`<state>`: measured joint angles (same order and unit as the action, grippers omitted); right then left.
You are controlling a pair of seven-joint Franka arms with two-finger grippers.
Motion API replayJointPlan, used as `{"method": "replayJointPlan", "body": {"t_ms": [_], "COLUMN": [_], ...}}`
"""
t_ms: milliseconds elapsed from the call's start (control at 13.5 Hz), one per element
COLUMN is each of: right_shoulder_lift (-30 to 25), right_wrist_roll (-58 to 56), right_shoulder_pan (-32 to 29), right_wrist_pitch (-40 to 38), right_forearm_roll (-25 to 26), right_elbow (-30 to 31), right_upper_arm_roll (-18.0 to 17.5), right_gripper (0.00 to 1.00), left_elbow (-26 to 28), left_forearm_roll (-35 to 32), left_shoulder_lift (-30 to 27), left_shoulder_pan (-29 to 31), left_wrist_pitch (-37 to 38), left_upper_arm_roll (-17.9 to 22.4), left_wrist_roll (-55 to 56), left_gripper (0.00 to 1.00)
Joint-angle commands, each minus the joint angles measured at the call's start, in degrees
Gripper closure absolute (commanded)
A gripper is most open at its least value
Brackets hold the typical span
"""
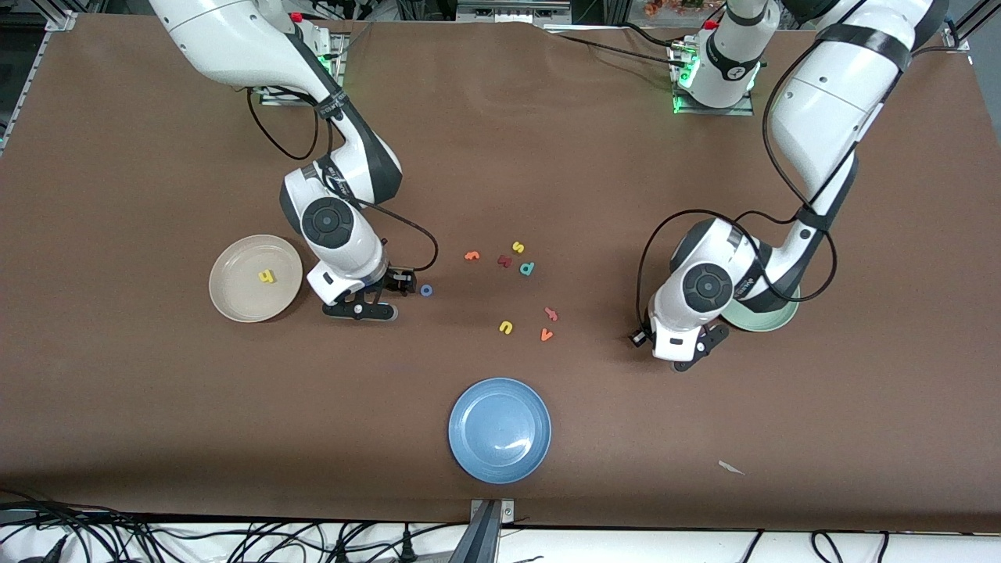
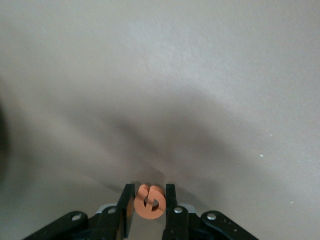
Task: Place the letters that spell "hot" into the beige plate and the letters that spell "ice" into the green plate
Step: 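Carry the orange letter to the green plate while the right gripper grasps the ring, then release the orange letter on the green plate while the right gripper carries the ring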
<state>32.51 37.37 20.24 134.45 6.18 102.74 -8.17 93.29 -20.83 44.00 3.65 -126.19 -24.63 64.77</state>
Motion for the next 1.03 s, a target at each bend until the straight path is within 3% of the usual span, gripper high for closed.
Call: {"method": "replayJointPlan", "body": {"t_ms": [0,148,369,739,887,960], "right_shoulder_lift": [1.93,2.46,4.13,4.84,5.01,5.01], "right_wrist_roll": [7.17,11.13,14.22,14.49,14.49,14.49], "right_shoulder_pan": [2.17,4.1,6.56,6.92,6.92,6.92], "right_wrist_pitch": [3.09,3.89,6.61,7.05,7.14,7.14], "right_forearm_roll": [-0.82,-0.82,-0.29,1.2,1.47,1.47], "right_elbow": [-1.31,-1.31,-1.22,-0.7,-0.69,-0.69], "right_upper_arm_roll": [0.43,0.43,0.61,0.7,1.05,1.05], "right_gripper": [0.21,0.21,0.21,0.23,0.23,0.25], "left_elbow": [0.31,0.48,2.93,10.31,11.29,11.3], "left_forearm_roll": [5.78,6.95,6.16,3.26,3.26,3.26], "left_shoulder_lift": [-6.1,-9.36,-10.25,-8.76,-8.49,-8.49], "left_shoulder_pan": [6.69,10.48,15.06,20.78,21.05,21.05], "left_wrist_pitch": [10.04,19.35,22.91,14.68,12.11,12.1], "left_upper_arm_roll": [-3.39,-4.02,-3.84,-3.76,-3.76,-3.76], "left_wrist_roll": [-15.58,-27.1,-39.16,-46.67,-46.67,-46.67], "left_gripper": [0.85,0.85,0.84,0.8,0.74,0.66]}}
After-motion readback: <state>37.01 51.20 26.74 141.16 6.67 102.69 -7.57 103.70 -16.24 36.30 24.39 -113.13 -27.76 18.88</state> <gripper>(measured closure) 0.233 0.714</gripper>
